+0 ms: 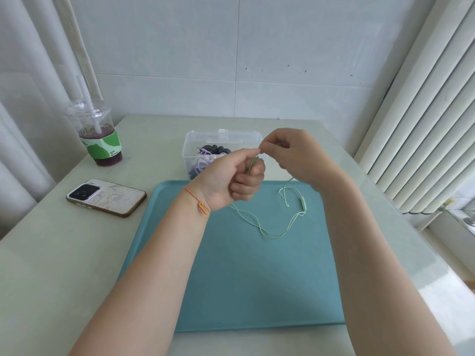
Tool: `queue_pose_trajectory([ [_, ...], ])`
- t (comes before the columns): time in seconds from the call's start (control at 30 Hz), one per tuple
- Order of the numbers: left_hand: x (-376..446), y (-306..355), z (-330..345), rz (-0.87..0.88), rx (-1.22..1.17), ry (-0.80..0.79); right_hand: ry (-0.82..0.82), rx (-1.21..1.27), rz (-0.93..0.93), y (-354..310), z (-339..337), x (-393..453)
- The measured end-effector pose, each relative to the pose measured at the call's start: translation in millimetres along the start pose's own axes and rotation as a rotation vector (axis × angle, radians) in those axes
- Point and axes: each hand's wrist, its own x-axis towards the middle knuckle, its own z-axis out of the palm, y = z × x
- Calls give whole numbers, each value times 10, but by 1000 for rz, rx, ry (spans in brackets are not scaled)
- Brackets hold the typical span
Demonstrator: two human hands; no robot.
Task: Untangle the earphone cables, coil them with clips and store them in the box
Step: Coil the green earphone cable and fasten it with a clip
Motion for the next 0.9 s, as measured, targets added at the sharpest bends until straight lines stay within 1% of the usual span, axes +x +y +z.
queue_pose_trajectory([
  [0.1, -22, 38, -26, 111, -217, -53, -35, 34, 18, 21, 76, 10],
  [0.17, -16, 61, -26, 200, -397, -48, -112, 21, 41, 12, 137, 2],
  [0.23, 0, 79, -22, 284, -543, 35, -225, -16, 67, -3, 190, -16],
  [0.3, 8, 78, -46, 352, -583, 147, -315, -55, 85, -26, 213, -47],
  [0.4, 19, 51, -112, 413, -508, 278, -370, -76, 84, -69, 193, -70],
  [0.47, 43, 22, -132, 436, -402, 369, -365, -100, 79, -100, 171, -79],
  [0.53, 60, 2, -125, 442, -336, 424, -357, -120, 64, -130, 164, -88],
  [0.77, 95, -38, 32, 383, -137, 499, -302, -215, 6, -247, 310, -98],
  [0.9, 136, -57, 43, 408, -203, 519, -346, -336, 13, -247, 401, -95],
])
